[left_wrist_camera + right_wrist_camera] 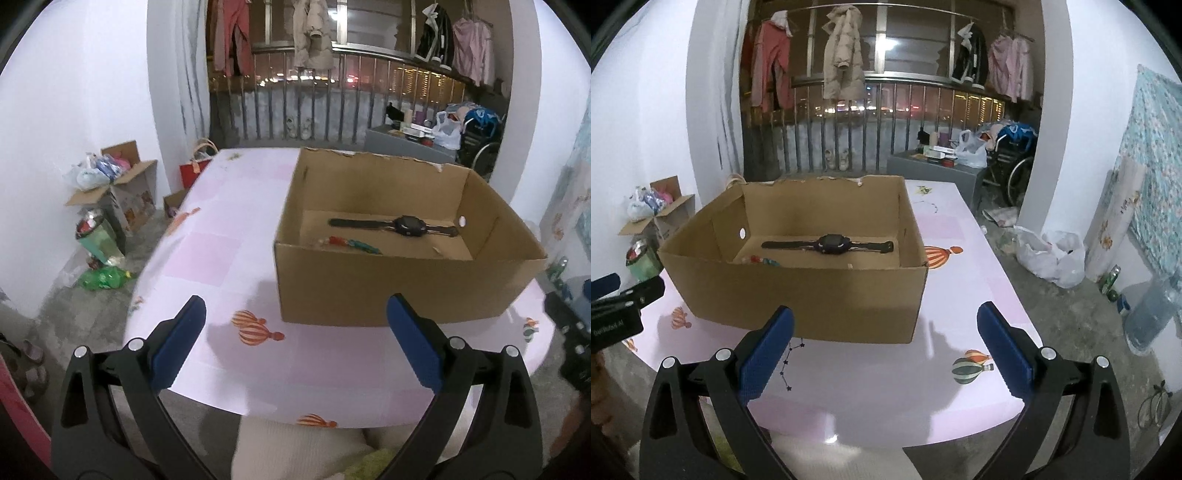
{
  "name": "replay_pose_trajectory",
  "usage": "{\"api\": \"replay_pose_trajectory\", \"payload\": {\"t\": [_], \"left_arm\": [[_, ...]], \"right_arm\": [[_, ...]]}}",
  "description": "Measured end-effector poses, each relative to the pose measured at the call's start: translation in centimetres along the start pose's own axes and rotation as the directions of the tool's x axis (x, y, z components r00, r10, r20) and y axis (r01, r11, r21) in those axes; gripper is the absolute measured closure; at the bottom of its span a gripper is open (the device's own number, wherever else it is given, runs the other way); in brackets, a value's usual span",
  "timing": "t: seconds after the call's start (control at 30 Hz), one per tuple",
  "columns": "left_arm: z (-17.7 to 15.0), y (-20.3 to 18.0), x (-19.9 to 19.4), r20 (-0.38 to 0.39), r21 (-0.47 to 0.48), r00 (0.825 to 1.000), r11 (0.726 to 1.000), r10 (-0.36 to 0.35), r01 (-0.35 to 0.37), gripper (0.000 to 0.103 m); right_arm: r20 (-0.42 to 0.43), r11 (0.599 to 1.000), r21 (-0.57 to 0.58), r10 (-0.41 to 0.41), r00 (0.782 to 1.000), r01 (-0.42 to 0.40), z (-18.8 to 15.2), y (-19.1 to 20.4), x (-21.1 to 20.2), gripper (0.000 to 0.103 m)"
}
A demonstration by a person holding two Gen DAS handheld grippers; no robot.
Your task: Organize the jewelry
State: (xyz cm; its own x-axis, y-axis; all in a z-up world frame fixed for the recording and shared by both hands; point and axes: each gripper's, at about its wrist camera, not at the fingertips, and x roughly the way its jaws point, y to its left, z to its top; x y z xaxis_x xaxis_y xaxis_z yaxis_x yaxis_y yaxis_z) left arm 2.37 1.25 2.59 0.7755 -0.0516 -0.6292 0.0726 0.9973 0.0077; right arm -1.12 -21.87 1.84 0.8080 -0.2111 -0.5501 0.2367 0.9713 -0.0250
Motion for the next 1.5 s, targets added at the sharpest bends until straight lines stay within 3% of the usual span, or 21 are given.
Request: {"api": "replay_pose_trajectory", "payload": {"t": [0.13,0.27,0.43,0.77,1.17,1.5], "left_arm": [[0.2,0.3,-0.4,0.028,0.012,0.998,0.998,0.055,-0.056,0.008],[0.3,0.5,0.1,-0.022,0.015,0.999,0.999,0.049,-0.049,0.008],[0.2,0.6,0.2,-0.007,0.004,0.998,0.998,0.058,-0.058,0.008],[-0.4,0.6,1.7,-0.141,0.025,0.989,0.998,0.053,-0.050,0.008],[0.3,1.0,1.3,-0.113,0.037,0.991,0.997,0.074,-0.070,0.008],[0.8,2.2,1.6,-0.080,-0.008,0.995,0.999,0.051,-0.052,0.008]], "right_arm": [[-0.027,1.000,0.024,0.005,1.000,-0.004,0.5,-0.4,0.3,0.006],[-0.089,0.999,0.052,-0.005,0.996,0.010,0.5,-0.9,1.2,0.006],[-0.081,0.998,0.060,-0.020,0.997,0.025,0.1,-1.1,1.5,0.006],[-0.188,0.997,0.065,-0.019,0.982,0.032,-0.3,-1.0,2.8,0.006],[-0.218,0.992,0.091,-0.068,0.974,0.090,0.1,-2.2,3.5,0.006],[-0.158,0.984,0.090,-0.136,0.978,0.152,0.1,-3.1,2.8,0.006]]}}
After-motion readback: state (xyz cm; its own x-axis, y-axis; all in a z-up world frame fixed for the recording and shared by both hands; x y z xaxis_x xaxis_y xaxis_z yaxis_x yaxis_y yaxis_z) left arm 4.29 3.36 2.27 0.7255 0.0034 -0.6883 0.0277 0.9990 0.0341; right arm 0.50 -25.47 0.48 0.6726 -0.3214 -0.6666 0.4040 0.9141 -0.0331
